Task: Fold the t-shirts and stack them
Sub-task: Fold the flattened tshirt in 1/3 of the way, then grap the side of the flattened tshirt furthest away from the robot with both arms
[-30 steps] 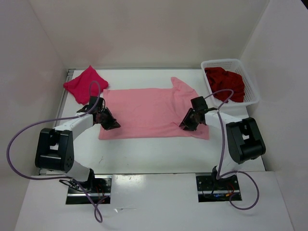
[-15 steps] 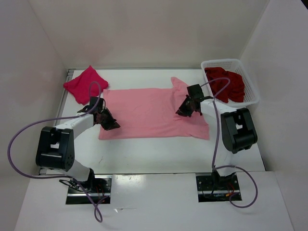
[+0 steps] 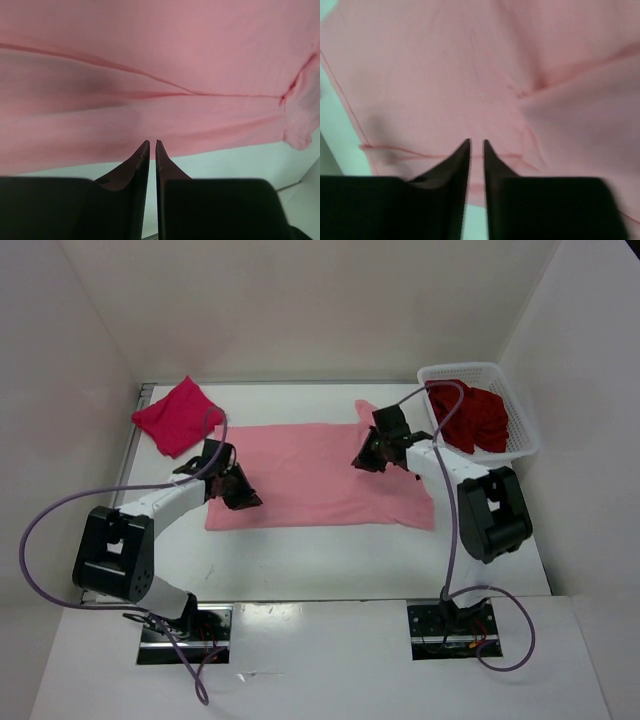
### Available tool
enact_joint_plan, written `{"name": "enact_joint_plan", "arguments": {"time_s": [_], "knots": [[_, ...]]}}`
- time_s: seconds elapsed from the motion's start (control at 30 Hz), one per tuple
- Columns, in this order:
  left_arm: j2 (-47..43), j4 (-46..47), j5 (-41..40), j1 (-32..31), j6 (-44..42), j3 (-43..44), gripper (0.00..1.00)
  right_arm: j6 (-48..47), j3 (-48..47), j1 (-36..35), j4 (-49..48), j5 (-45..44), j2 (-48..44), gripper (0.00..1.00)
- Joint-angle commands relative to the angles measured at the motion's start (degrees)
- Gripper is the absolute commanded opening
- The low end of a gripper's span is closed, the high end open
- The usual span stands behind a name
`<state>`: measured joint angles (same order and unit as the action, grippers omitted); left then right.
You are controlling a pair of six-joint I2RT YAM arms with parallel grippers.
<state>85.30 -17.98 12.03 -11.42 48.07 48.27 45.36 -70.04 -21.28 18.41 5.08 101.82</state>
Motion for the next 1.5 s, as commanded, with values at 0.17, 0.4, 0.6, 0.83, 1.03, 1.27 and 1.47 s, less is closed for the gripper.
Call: {"name": "enact_joint_plan", "arguments": {"time_s": [0.17, 0.4, 0.6, 0.83, 1.03, 1.27, 1.47], "knots": [[7.7, 1.5, -1.0, -8.1, 0.7, 6.0, 0.15, 2.0, 14.0, -2.2, -2.1, -0.5, -6.5, 0.03], [10.2, 2.1, 0.4, -6.3, 1.8, -1.0, 0.13, 2.0, 18.0, -3.3, -2.1, -2.3, -4.8, 0.03], [6.2, -1.2, 3.5, -4.3, 1.8, -7.9, 0.13, 6.7, 27.2, -9.5, -3.1, -0.3, -7.6, 0.02], [-3.0, -7.6, 5.2, -3.2, 1.8, -10.9, 0.26, 7.6, 26.3, -11.1, 2.3, -0.2, -17.2, 0.19], [-5.8, -7.5, 0.1, -3.2, 0.4, 1.6, 0.4, 1.0, 12.1, -1.6, 3.4, 0.9, -14.9, 0.32], [0.7, -1.2, 4.0, -5.5, 1.6, 4.0, 0.4, -9.1, -15.5, 7.5, 1.3, -7.3, 7.6, 0.03], [1.5, -1.2, 3.5, -6.9, 1.1, 4.0, 0.4, -15.2, -33.8, 8.7, 7.2, -10.4, 24.3, 0.43]]}}
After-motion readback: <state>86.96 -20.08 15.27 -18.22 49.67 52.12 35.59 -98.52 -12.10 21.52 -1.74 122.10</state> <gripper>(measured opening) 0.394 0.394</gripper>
